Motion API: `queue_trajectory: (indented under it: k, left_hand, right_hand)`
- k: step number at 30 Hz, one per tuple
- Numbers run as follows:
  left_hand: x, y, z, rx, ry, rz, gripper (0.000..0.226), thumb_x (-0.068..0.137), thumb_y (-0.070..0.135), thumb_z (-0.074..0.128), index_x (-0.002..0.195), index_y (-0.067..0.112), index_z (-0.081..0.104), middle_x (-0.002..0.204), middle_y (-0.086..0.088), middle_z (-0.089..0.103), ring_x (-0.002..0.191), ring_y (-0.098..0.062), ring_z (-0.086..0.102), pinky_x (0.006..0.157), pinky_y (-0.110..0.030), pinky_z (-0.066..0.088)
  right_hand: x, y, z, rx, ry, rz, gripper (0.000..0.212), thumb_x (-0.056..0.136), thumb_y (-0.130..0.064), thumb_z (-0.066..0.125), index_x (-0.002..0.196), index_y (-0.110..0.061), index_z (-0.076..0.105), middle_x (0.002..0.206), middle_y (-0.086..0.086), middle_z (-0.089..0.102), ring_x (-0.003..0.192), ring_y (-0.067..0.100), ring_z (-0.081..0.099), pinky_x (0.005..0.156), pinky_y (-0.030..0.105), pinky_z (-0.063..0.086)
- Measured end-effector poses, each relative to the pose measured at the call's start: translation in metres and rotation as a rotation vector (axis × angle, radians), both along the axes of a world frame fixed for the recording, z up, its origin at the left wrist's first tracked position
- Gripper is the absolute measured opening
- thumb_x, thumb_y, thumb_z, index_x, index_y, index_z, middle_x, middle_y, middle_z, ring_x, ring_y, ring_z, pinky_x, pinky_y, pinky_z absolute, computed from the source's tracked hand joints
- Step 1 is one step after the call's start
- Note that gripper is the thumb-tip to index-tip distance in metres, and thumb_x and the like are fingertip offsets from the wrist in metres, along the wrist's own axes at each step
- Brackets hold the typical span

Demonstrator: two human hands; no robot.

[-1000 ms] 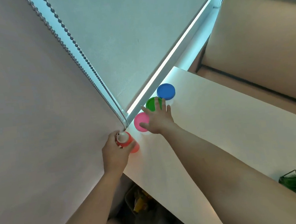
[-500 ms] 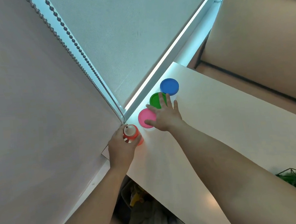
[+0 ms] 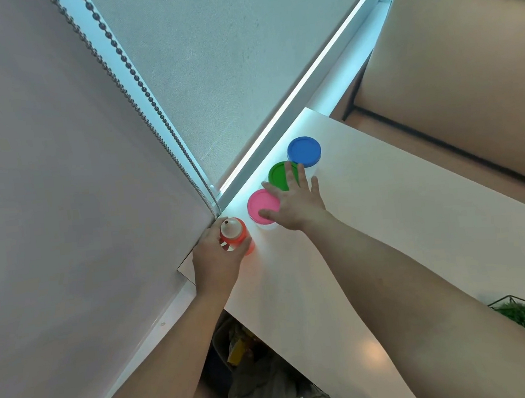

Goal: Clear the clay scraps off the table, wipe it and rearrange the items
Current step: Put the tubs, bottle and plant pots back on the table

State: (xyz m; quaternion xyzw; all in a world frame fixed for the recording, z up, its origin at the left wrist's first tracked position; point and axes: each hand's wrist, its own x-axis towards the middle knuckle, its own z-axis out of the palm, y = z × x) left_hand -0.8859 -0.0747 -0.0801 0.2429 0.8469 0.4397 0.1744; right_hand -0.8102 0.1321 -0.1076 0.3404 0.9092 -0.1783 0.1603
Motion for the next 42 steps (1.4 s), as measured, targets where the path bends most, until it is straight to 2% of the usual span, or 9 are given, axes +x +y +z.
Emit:
queue_trajectory:
  k: [4, 7, 14, 21, 25, 28, 31, 39, 42]
  left_hand:
    - [0.003, -0.002, 0.002, 0.0, 0.014, 0.0, 0.055, 0.074, 0.023, 0.092, 0.12, 0.035, 0.066, 0.103, 0.032, 0.059, 0.096, -0.007, 0.065, 0.085, -0.024, 0.055]
    - [0.005, -0.002, 0.004, 0.003, 0.023, -0.011, 0.055, 0.074, 0.022, 0.092, 0.114, 0.042, 0.061, 0.101, 0.036, 0.057, 0.094, 0.002, 0.064, 0.08, -0.017, 0.052]
    - [0.003, -0.001, 0.003, -0.008, 0.016, -0.024, 0.053, 0.073, 0.021, 0.093, 0.113, 0.037, 0.064, 0.098, 0.034, 0.057, 0.094, -0.01, 0.066, 0.08, -0.022, 0.055]
    - [0.002, -0.004, 0.0, -0.019, 0.016, -0.021, 0.049, 0.073, 0.027, 0.092, 0.113, 0.039, 0.067, 0.101, 0.027, 0.064, 0.096, -0.006, 0.066, 0.088, -0.036, 0.06]
    - [0.004, -0.003, 0.005, -0.014, 0.007, -0.014, 0.049, 0.073, 0.025, 0.093, 0.106, 0.046, 0.063, 0.097, 0.034, 0.062, 0.092, 0.008, 0.063, 0.084, -0.031, 0.058]
    - [0.005, -0.002, 0.007, -0.021, 0.006, -0.016, 0.051, 0.072, 0.024, 0.093, 0.102, 0.05, 0.06, 0.094, 0.034, 0.061, 0.09, 0.008, 0.063, 0.079, -0.021, 0.053]
    - [0.006, -0.001, 0.01, -0.028, 0.008, -0.025, 0.05, 0.073, 0.023, 0.093, 0.104, 0.045, 0.061, 0.093, 0.034, 0.059, 0.09, 0.008, 0.061, 0.072, -0.011, 0.046]
    - [0.007, -0.002, 0.009, -0.03, -0.009, -0.008, 0.052, 0.073, 0.024, 0.092, 0.099, 0.052, 0.058, 0.091, 0.035, 0.06, 0.088, 0.013, 0.061, 0.081, -0.026, 0.055]
    - [0.007, -0.002, 0.008, -0.035, -0.002, -0.012, 0.051, 0.073, 0.025, 0.092, 0.104, 0.047, 0.059, 0.093, 0.034, 0.06, 0.09, 0.012, 0.06, 0.083, -0.028, 0.057]
  right_hand:
    - [0.0, -0.001, 0.0, -0.003, 0.007, 0.001, 0.081, 0.091, -0.08, 0.039, 0.159, -0.049, 0.008, 0.165, 0.012, -0.029, 0.148, 0.038, -0.034, 0.12, 0.065, -0.008]
    - [0.0, 0.0, 0.0, -0.004, 0.008, 0.001, 0.081, 0.091, -0.08, 0.038, 0.159, -0.049, 0.008, 0.165, 0.012, -0.029, 0.148, 0.038, -0.034, 0.12, 0.066, -0.007]
    - [0.0, 0.0, 0.002, -0.021, 0.012, -0.011, 0.08, 0.091, -0.079, 0.041, 0.159, -0.05, 0.009, 0.166, 0.011, -0.029, 0.149, 0.037, -0.034, 0.12, 0.066, -0.007]
    - [0.0, 0.001, 0.007, -0.052, -0.028, -0.008, 0.08, 0.091, -0.078, 0.042, 0.158, -0.053, 0.007, 0.166, 0.009, -0.029, 0.148, 0.035, -0.036, 0.116, 0.072, -0.006]
    - [0.0, 0.002, 0.008, -0.055, -0.036, -0.005, 0.08, 0.091, -0.078, 0.042, 0.158, -0.053, 0.007, 0.166, 0.009, -0.029, 0.148, 0.035, -0.036, 0.115, 0.073, -0.006]
    - [0.001, 0.002, 0.008, -0.065, -0.036, -0.009, 0.08, 0.091, -0.078, 0.043, 0.158, -0.054, 0.006, 0.166, 0.008, -0.029, 0.148, 0.034, -0.036, 0.116, 0.072, -0.006]
    - [0.001, 0.003, 0.009, -0.063, -0.038, -0.006, 0.079, 0.091, -0.078, 0.043, 0.157, -0.054, 0.006, 0.166, 0.007, -0.03, 0.148, 0.033, -0.036, 0.116, 0.072, -0.006]
    - [0.0, 0.002, 0.012, -0.059, -0.048, -0.011, 0.079, 0.09, -0.077, 0.045, 0.157, -0.054, 0.01, 0.167, 0.008, -0.027, 0.15, 0.034, -0.033, 0.116, 0.073, -0.004]
    - [-0.001, 0.003, 0.012, -0.061, -0.055, -0.014, 0.08, 0.09, -0.078, 0.046, 0.157, -0.054, 0.01, 0.166, 0.007, -0.028, 0.15, 0.034, -0.033, 0.116, 0.073, -0.003]
